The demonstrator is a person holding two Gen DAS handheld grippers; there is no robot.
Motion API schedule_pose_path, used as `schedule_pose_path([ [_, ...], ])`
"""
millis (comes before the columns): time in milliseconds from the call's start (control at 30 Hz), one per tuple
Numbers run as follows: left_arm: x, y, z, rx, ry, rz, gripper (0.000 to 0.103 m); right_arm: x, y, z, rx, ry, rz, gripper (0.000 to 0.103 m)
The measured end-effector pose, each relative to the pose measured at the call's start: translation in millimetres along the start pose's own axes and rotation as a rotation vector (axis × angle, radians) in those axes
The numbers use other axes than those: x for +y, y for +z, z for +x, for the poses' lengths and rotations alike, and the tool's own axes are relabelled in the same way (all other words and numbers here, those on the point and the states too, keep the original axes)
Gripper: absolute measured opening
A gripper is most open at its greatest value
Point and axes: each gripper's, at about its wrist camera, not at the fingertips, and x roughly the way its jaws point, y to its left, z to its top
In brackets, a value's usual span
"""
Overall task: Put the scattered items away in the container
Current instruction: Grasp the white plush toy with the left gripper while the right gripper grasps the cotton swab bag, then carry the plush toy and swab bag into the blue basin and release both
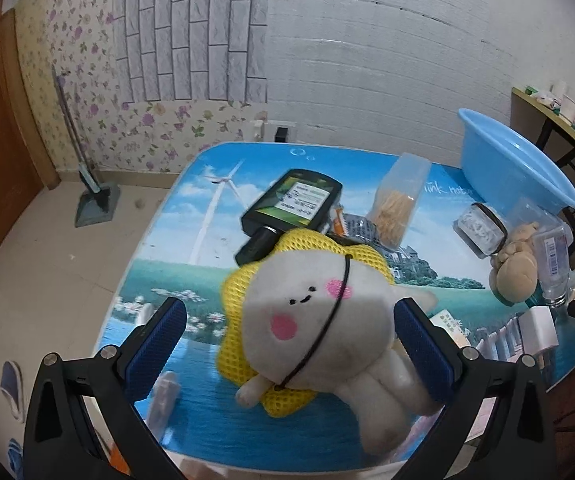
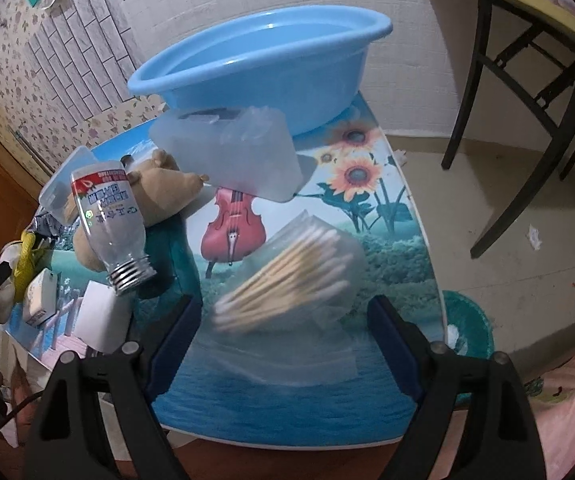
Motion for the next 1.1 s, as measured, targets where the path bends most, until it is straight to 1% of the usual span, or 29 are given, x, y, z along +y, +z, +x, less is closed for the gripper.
schedule_pose_path([
  [133,-3.2,-4.4,10.2,0.012,-0.005,0.007,0.103,5.0,0.6,2.1,-0.001,-0.002,-0.016,0.086],
  [167,-3.9,-5.7,12.5,0.014,-0.009,0.008,0.103,5.4,0.8,2.2,-0.004,-0.004,-0.017,0.083],
  [200,-4.7,-7.0,14.2,0.017,-0.012,0.011,0.103,6.0,1.0,2.3,-0.008,-0.007,-0.024,0.075],
  [267,-7.8,-9.5,16.0,0.022,-0.023,0.019,0.103,6.4,2.0,2.7,-0.007,-0.01,-0.036,0.074],
  [300,-9.0,-10.2,15.5,0.018,-0.028,0.024,0.102,6.4,2.4,2.9,-0.009,-0.008,-0.035,0.071],
  [333,-10.1,-10.2,14.6,0.012,-0.034,0.027,0.099,5.5,2.7,2.8,-0.012,-0.01,-0.037,0.067],
  [367,-10.0,-10.1,13.4,0.006,-0.038,0.026,0.093,5.5,3.3,2.7,-0.013,-0.013,-0.044,0.063],
  [467,-6.7,-8.5,11.1,-0.004,-0.064,0.008,0.086,4.8,3.5,2.3,-0.014,0.001,-0.047,0.054],
  [567,-5.9,-7.7,7.7,-0.008,-0.071,0.0,0.083,4.5,3.2,-0.3,-0.026,0.015,-0.054,0.042],
  [633,-5.3,-6.2,2.4,-0.014,-0.079,-0.008,0.082,2.3,5.1,-5.4,-0.047,0.031,-0.045,0.038],
  [733,-5.0,-1.6,-8.7,-0.036,-0.086,-0.017,0.082,-1.4,9.7,-15.1,-0.088,0.04,-0.029,0.036],
  [933,-9.0,12.0,-32.3,-0.093,-0.1,-0.011,0.082,-0.7,19.7,-36.4,-0.161,0.102,-0.023,0.034],
  [1000,-13.5,17.7,-38.0,-0.107,-0.104,-0.003,0.082,2.5,23.0,-43.3,-0.19,0.128,-0.029,0.034],
  [1100,-25.3,28.6,-44.2,-0.128,-0.132,0.014,0.082,9.2,29.7,-50.0,-0.223,0.158,-0.045,0.034],
])
